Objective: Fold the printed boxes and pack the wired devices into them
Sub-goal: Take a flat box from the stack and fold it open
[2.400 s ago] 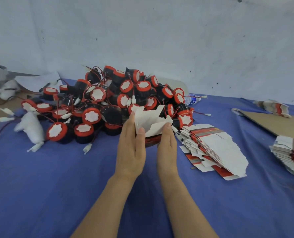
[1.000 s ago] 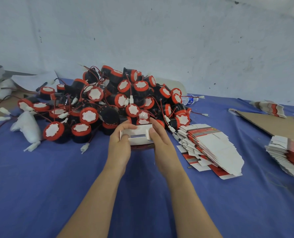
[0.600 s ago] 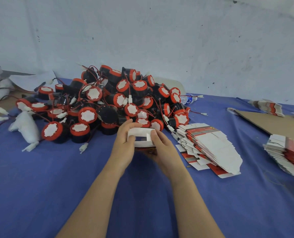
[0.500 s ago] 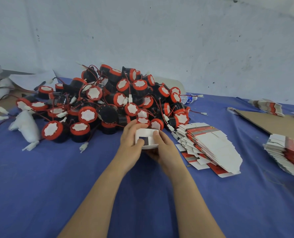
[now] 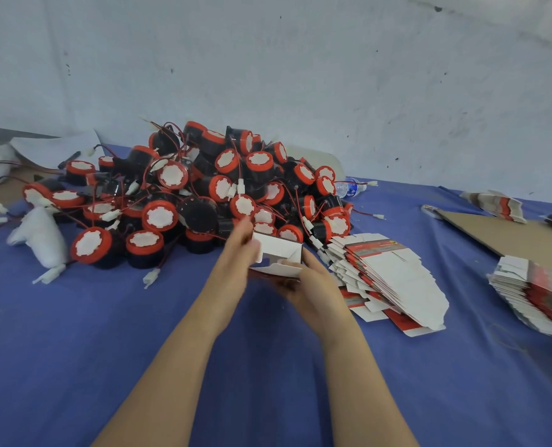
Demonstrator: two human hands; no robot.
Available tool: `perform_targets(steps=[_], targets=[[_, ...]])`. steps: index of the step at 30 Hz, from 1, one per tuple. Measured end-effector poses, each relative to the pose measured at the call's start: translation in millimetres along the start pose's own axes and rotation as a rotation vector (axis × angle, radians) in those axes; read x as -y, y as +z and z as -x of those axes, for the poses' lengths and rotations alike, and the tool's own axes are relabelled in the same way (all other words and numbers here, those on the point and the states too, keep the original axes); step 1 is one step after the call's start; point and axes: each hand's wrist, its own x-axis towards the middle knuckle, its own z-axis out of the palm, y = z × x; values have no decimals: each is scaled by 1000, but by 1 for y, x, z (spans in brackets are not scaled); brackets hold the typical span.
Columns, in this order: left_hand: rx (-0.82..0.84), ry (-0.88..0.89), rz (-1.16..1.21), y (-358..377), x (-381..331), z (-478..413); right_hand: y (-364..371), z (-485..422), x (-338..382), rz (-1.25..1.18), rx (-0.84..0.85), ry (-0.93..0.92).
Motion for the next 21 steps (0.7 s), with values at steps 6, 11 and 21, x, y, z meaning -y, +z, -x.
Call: perform_targets(steps=[6,11,21], targets=[[55,-45,-140,-7,8,6,0,3,1,66,-5,-43],[-59,3,-119,-2,10,5,18,2,-8,179,-76,-187],[4,254,-401,7,12,11,12,2,-1,-214,-137,-125]])
